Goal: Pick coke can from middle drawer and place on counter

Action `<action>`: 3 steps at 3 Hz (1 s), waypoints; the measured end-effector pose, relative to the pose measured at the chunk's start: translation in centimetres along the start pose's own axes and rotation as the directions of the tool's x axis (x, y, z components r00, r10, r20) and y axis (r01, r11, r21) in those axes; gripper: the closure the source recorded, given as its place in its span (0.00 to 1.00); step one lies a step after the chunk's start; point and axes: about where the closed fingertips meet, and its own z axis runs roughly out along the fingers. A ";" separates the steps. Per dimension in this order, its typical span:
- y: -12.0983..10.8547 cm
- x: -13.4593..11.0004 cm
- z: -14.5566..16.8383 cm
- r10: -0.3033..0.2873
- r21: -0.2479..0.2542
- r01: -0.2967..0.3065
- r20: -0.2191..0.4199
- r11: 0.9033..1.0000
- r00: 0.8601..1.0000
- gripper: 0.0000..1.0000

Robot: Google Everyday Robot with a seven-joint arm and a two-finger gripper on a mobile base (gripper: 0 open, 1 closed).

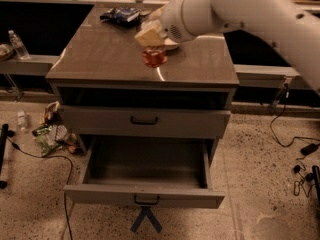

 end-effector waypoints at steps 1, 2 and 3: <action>-0.6 0.0 3.3 -0.005 -0.032 0.006 0.038 0.999 0.999 1.00; -0.7 0.2 6.0 0.007 -0.060 -0.003 0.067 0.998 0.998 1.00; -0.6 0.4 8.1 0.024 -0.082 -0.016 0.096 0.997 0.995 0.84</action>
Offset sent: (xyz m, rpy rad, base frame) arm 0.0630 0.0484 -0.0420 0.0970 0.0134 0.0940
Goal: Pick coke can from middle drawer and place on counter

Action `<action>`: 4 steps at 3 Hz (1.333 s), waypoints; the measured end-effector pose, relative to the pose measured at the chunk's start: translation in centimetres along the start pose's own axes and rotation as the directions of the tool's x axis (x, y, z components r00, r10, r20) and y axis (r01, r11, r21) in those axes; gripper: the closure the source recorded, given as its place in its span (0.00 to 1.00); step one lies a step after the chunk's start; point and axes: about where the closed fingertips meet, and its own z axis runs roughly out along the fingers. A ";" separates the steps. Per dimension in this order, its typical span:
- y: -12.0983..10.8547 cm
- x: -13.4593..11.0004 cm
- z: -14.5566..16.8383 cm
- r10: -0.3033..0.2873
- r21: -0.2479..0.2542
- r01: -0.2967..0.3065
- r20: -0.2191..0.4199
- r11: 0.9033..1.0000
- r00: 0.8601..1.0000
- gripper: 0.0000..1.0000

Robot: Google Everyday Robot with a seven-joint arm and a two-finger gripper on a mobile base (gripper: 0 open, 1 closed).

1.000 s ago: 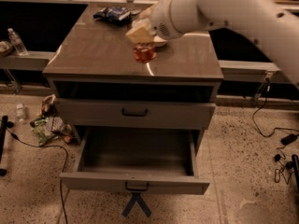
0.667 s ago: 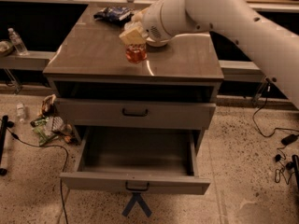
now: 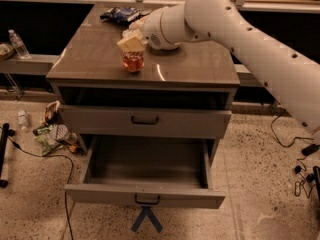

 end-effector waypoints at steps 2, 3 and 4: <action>0.2 0.4 2.6 0.008 -0.024 -0.007 0.047 1.000 0.999 0.37; 0.2 0.3 2.6 0.003 -0.014 -0.003 0.060 1.000 0.998 0.06; 0.0 0.4 1.3 0.010 0.011 -0.011 0.063 1.000 0.998 0.00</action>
Offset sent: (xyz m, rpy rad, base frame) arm 0.0169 0.0222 -0.0170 0.0606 -0.0123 0.0372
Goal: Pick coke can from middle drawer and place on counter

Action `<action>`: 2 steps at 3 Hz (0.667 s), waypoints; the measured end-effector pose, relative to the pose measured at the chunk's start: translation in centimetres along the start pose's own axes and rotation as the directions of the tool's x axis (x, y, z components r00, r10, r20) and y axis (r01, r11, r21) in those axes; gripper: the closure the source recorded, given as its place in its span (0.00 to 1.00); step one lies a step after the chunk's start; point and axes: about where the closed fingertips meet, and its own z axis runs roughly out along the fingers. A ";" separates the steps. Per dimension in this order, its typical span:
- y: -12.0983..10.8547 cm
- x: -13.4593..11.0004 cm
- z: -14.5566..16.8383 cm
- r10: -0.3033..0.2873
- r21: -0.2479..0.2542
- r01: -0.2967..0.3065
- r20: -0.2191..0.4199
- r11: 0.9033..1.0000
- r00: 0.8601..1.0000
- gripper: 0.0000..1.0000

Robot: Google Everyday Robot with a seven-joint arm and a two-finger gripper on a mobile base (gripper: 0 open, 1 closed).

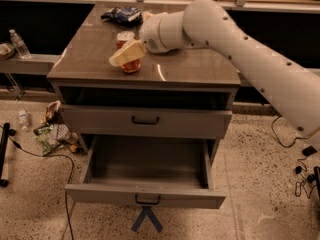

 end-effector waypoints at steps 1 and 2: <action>-0.5 0.2 -2.0 0.014 0.028 -0.014 0.000 1.000 1.000 0.00; -2.4 0.1 -6.8 0.012 0.142 -0.010 -0.017 0.990 1.000 0.00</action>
Offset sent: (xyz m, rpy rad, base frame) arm -0.0312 -0.1352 0.0680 -0.0086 -0.1236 -0.2967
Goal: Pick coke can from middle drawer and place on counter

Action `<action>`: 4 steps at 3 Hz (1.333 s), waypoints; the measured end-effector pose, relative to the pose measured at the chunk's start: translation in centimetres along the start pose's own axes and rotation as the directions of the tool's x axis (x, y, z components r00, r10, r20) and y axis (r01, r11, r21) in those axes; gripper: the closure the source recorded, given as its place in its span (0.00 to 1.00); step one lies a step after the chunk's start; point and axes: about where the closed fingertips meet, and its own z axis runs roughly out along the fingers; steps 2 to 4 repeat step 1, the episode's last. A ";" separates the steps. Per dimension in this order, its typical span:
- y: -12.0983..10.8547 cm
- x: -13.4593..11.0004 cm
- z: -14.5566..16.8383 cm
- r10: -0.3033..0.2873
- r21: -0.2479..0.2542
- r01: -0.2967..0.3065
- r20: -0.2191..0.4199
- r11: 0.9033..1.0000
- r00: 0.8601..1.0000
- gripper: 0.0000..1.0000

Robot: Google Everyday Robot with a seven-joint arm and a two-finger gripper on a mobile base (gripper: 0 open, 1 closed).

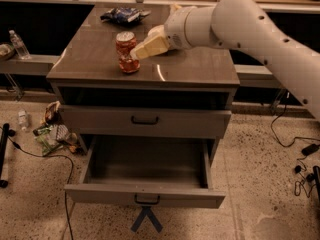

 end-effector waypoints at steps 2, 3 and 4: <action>-0.5 -0.2 -0.9 -0.002 0.023 0.002 0.001 1.000 1.000 0.00; -0.5 -0.2 -0.9 -0.002 0.023 0.002 0.001 1.000 1.000 0.00; -0.5 -0.2 -0.9 -0.002 0.023 0.002 0.001 1.000 1.000 0.00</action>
Offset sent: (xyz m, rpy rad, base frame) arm 0.0000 0.0000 0.0000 0.0000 0.0000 0.0000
